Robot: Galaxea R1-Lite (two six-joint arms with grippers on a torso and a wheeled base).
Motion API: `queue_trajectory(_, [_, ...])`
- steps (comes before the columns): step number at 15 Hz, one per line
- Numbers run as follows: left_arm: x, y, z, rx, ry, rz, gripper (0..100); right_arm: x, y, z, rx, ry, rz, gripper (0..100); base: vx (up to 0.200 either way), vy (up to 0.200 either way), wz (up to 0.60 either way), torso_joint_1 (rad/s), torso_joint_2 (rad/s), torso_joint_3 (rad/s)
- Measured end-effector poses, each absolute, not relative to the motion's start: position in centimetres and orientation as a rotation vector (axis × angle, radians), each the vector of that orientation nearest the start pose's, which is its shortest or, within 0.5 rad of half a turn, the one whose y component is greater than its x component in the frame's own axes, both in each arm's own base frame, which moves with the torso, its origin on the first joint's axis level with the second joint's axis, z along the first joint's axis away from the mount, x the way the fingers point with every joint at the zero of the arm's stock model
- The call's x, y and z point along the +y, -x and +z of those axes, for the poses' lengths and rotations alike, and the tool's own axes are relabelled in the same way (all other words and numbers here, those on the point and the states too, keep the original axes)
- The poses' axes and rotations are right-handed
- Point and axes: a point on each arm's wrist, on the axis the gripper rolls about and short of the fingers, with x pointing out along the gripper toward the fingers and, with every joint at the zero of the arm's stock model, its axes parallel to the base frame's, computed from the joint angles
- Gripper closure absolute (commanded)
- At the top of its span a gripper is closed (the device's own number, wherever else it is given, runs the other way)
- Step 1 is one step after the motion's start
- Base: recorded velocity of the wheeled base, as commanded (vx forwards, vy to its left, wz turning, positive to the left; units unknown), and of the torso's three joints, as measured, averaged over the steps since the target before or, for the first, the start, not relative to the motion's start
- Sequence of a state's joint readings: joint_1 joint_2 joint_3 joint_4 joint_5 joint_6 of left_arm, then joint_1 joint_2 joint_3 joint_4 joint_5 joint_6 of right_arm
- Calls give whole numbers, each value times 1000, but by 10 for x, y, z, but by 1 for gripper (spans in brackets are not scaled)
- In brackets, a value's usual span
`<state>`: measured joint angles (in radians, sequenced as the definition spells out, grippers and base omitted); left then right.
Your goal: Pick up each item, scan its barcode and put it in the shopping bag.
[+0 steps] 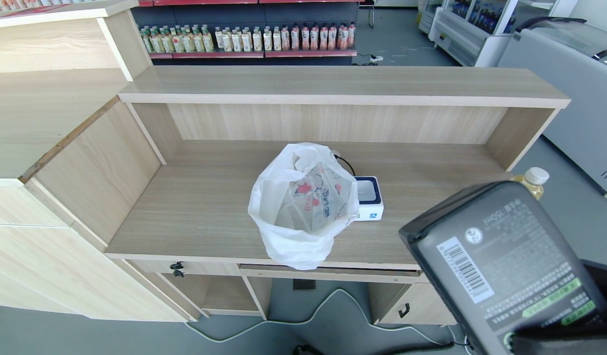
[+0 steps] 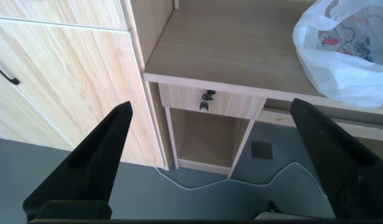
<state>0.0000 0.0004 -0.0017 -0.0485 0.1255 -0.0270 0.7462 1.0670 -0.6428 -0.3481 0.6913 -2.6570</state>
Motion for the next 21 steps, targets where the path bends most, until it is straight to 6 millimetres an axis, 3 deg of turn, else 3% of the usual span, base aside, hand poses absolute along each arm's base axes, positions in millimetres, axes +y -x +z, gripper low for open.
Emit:
queue_trajectory(12, [3, 23, 81, -52, 30, 125, 0, 102, -94, 243, -1734, 2078, 602, 100, 0, 0, 0, 0, 0, 0])
queue_trajectory(14, [3, 23, 81, -52, 30, 125, 0, 90, -101, 233, -1489, 2053, 772, 100, 0, 0, 0, 0, 0, 0])
queue_trajectory(16, [3, 23, 81, -52, 30, 125, 0, 68, -109, 217, -1050, 1916, 965, 100, 0, 0, 0, 0, 0, 0])
queue_trajectory(18, [3, 23, 81, -52, 30, 125, 0, 46, -111, 214, -721, 1729, 974, 100, 0, 0, 0, 0, 0, 0])
queue_trajectory(20, [3, 23, 81, -52, 30, 125, 0, 30, -104, 211, -534, 1435, 1013, 100, 0, 0, 0, 0, 0, 0])
queue_trajectory(21, [3, 23, 81, -51, 30, 125, 0, 22, -101, 211, -489, 1392, 981, 100, 0, 0, 0, 0, 0, 0])
